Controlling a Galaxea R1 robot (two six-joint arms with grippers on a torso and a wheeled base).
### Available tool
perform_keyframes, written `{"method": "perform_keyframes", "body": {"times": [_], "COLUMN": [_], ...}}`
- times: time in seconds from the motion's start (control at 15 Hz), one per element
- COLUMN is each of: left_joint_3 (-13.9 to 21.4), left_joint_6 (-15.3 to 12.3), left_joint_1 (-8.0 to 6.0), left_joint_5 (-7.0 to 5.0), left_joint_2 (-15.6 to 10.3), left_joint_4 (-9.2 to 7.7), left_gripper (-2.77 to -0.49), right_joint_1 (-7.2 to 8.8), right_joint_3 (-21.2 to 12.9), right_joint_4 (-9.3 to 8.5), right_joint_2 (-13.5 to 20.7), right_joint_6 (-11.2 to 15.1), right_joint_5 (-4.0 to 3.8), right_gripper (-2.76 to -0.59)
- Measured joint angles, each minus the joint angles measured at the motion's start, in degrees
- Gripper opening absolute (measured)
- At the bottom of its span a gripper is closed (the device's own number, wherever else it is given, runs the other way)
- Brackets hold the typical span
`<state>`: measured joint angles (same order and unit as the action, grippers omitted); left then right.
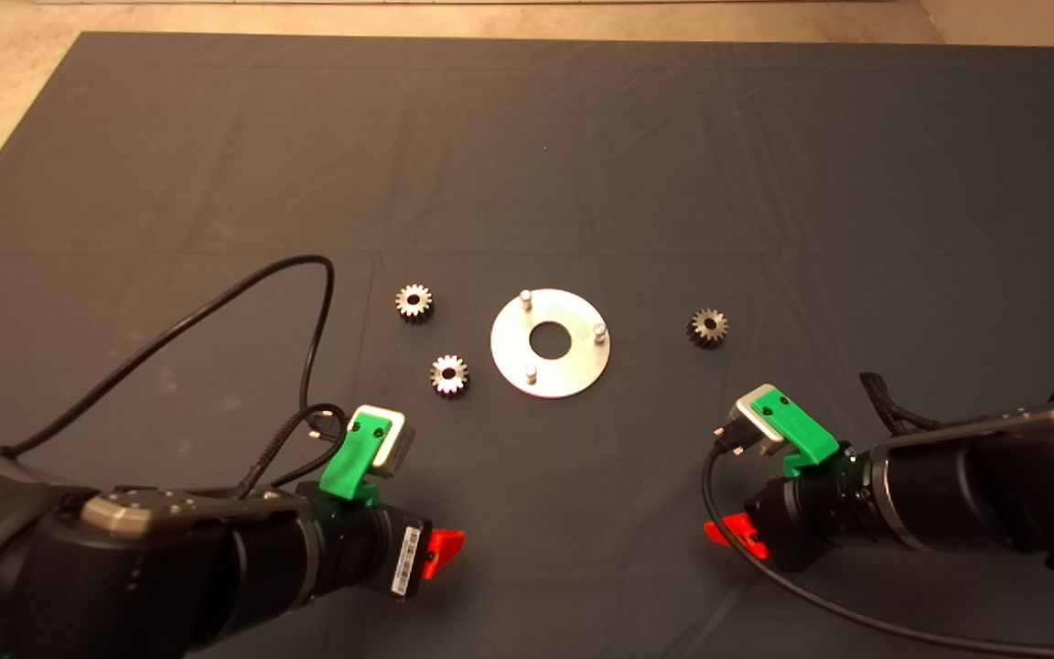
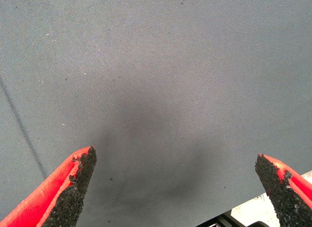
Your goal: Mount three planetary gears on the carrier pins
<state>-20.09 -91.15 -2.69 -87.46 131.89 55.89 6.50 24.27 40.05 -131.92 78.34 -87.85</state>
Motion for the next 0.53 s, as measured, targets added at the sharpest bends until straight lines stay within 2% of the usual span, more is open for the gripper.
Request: {"method": "perform_keyframes", "body": {"times": [0.13,0.27,0.53], "left_joint_3": [0.0,0.0,0.0], "left_joint_6": [0.0,0.0,0.0], "left_joint_1": [0.05,0.31,0.50], "left_joint_5": [-0.02,0.00,0.00], "left_joint_2": [0.0,0.2,0.2], "left_joint_4": [0.05,0.11,0.24], "left_gripper": [-0.91,-0.91,-0.91], "right_joint_1": [0.27,2.37,4.80], "right_joint_3": [0.3,3.1,7.8], "right_joint_4": [-0.05,-0.20,-1.32], "right_joint_2": [1.0,2.1,2.4], "right_joint_6": [-2.1,-4.4,-7.7], "right_joint_5": [0.11,0.02,-0.02], "right_gripper": [-1.15,-1.15,-1.15]}}
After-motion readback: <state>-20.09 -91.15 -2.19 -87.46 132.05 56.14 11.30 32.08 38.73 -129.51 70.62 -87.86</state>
